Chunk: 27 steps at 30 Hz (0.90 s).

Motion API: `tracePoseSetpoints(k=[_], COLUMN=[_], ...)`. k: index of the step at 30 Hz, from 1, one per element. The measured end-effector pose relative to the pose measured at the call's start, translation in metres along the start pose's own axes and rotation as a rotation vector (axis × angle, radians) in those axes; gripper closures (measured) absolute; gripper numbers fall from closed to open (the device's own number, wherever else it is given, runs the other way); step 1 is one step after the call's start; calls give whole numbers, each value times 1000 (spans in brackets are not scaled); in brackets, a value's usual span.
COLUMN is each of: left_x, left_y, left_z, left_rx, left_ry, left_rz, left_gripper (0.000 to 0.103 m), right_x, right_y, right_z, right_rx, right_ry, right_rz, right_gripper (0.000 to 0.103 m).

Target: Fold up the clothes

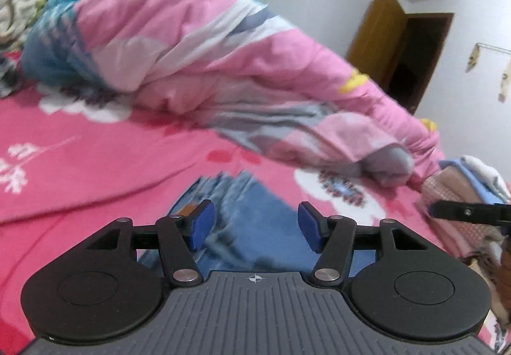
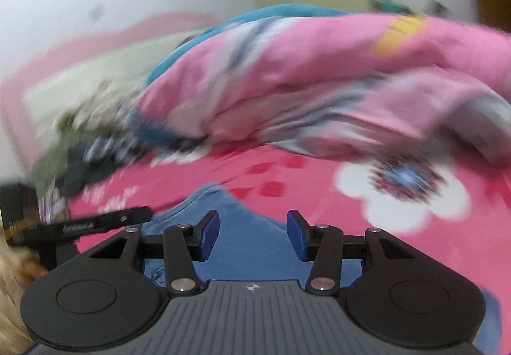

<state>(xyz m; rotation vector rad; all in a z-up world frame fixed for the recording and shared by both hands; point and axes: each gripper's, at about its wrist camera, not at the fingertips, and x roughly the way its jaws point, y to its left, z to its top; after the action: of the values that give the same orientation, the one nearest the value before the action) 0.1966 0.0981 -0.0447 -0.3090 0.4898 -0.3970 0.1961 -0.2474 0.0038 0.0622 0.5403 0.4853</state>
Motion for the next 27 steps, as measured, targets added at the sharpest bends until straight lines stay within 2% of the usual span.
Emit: tracePoseSetpoints(k=[4,7,12,15,20,25,27], left_x=[-6,-5,-3,0,3,6,3], left_y=[2,5,7,10,19,26,29], left_z=[-2,-2,-4,-6,-8,-8,-5], left_rx=[49,56,55,55,18,-22,-48], left_ry=[-23,-12,22,44,63,71,65], left_rz=[21,65,61,86,69,56,38], left_gripper=[45,47,57,62,71,77,82], right_x=[40,61,87,98,107,109,109], right_y=[45,65,89,94,103,110,110], right_z=[-4,-9,-16,-21,-32,-37,-36], right_rx=[-185,-238,-321,-356,-447,-453,-435], right_ry=[15,32,74,97,122,116,108], right_rz=[84,148,195,191,173,152,143], right_gripper=[55,55,60,63,66,81,89])
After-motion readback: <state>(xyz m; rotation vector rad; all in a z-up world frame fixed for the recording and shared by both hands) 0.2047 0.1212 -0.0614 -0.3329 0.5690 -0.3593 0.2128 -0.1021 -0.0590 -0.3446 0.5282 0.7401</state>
